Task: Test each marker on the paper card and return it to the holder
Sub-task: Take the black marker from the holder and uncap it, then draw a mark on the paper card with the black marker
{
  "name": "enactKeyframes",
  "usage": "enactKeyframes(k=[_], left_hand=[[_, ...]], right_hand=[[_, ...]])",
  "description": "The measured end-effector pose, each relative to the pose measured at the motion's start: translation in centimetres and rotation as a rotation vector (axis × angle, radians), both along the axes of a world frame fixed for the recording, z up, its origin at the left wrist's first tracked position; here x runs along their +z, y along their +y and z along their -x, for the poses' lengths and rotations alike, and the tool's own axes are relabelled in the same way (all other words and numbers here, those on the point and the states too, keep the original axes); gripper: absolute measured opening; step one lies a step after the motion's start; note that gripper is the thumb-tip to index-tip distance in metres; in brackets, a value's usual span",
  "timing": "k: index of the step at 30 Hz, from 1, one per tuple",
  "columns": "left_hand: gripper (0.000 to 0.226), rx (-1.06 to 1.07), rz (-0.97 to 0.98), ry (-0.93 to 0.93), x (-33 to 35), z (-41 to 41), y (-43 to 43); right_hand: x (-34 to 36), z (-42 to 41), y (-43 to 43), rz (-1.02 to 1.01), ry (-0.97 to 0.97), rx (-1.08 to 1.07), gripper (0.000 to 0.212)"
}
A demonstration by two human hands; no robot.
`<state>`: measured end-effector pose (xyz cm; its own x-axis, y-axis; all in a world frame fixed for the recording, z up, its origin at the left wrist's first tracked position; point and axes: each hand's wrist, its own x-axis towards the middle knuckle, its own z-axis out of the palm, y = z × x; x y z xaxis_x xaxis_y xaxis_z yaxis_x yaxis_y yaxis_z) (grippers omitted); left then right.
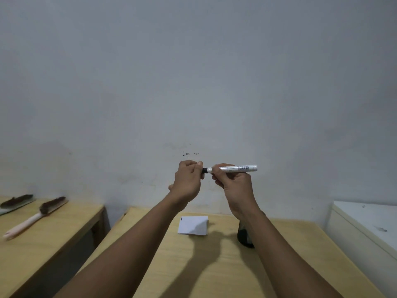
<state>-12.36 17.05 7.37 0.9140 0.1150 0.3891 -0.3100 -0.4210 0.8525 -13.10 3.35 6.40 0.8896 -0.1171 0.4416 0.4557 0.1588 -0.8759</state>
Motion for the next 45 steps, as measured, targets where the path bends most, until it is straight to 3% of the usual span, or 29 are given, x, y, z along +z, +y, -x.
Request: enactKeyframes(k=[4, 9, 12, 15, 18, 21, 25, 29, 36, 39, 41, 45], left_hand=[[0.041, -0.084, 0.133, 0.128, -0.1, -0.7, 1.2], [0.038, -0.102, 0.195, 0.503, -2.0, -2.2, 3.6], [0.039, -0.099, 0.198, 0.574, -3.9, -3.0, 5.1], [0.043, -0.122, 0.16, 0.501, -5.6, -3.4, 6.3], [0.028, -0.055, 0.11, 0.327, -8.5, -4.4, 8.0], [0.015, 0.109, -0.155, 0.293, -11.4, -6.0, 9.8], [0.005, 0.16, -0.406, 0.366, -14.2, -7.3, 10.8], [0.013, 0.164, -0.468, 0.411, -17.1, -9.0, 11.2], [0.031, 0.169, -0.583, 0.332, -18.4, -9.9, 10.8], [0.044, 0.277, -0.763, 0.106, -18.8, -8.1, 9.7], [0.043, 0.204, -0.91, -0.018, -19.0, -6.8, 8.6], [0.039, 0.073, -1.083, -0.004, -19.3, -5.3, 7.8]], right_hand=[[-1.1, -0.8, 0.7, 0.069, -0.013, 0.024, 0.007], [-3.0, -2.0, 1.1, 0.251, 0.008, 0.136, 0.015], [-4.6, -3.0, 1.5, 0.321, 0.041, 0.183, 0.018], [-6.1, -4.2, 1.9, 0.272, 0.085, 0.151, 0.016], [-7.6, -5.3, 2.4, 0.208, 0.126, 0.121, 0.014], [-9.7, -6.4, 2.9, 0.18, 0.182, 0.089, 0.01], [-12.6, -8.4, 3.5, 0.216, 0.261, 0.045, 0.009], [-14.3, -10.1, 4.2, 0.246, 0.278, 0.036, 0.002], [-15.8, -13.7, 4.5, 0.351, 0.287, -0.014, 0.009], [-16.1, -14.7, 5.0, 0.4, 0.277, -0.013, 0.01], [-16.6, -15.1, 5.3, 0.439, 0.271, -0.03, 0.011], [-18.2, -15.2, 5.5, 0.472, 0.282, -0.068, 0.016]])
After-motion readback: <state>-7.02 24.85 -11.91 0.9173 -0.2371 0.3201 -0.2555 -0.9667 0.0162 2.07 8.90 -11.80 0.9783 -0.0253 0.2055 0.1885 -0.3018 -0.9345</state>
